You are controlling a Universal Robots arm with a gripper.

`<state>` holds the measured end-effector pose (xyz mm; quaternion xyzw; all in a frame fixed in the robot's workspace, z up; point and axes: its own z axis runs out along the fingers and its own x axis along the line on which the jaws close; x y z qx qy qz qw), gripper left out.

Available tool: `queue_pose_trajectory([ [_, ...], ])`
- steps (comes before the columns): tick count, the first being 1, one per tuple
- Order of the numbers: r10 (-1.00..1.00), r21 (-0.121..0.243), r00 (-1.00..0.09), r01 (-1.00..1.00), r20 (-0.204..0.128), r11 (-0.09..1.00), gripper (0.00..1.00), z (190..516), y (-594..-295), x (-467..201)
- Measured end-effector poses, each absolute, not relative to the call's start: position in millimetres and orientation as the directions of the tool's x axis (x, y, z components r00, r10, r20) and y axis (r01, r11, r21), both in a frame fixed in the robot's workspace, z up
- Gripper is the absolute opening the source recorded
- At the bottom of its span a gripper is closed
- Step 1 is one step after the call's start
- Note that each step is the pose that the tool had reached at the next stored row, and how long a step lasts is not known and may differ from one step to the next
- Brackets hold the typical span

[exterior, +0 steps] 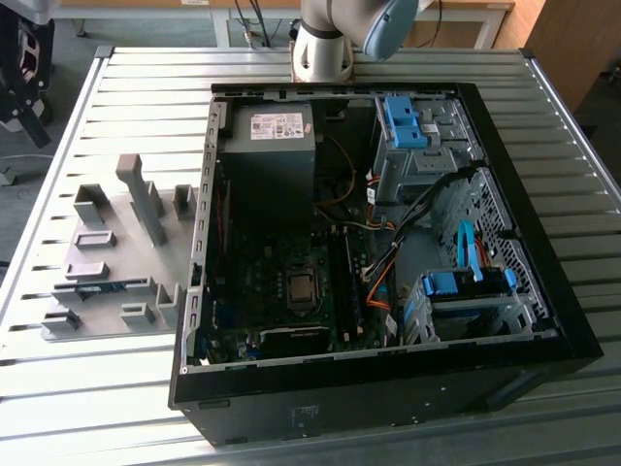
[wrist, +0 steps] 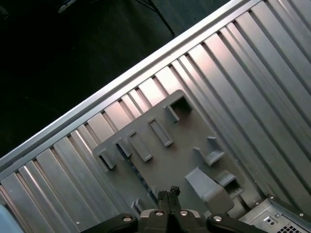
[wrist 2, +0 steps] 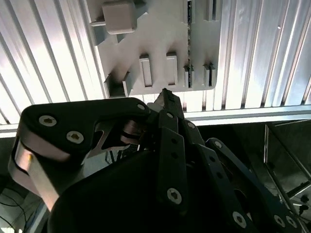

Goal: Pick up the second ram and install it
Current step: 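Pick up the second ram and move it above second insertion slot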

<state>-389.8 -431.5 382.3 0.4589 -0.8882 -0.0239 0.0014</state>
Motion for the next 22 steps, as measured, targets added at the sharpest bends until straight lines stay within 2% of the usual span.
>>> queue_pose_trajectory([
  [5,-0.853,0.044,-0.521,-0.853,-0.019,0.52,0.1,381.9,-431.6,-389.9],
  [18,-0.858,0.044,-0.513,-0.858,-0.019,0.512,0.1,381.8,-431.6,-389.9],
  [22,-0.883,0.044,-0.469,-0.883,-0.019,0.468,0.1,381.1,-431.6,-389.9],
])
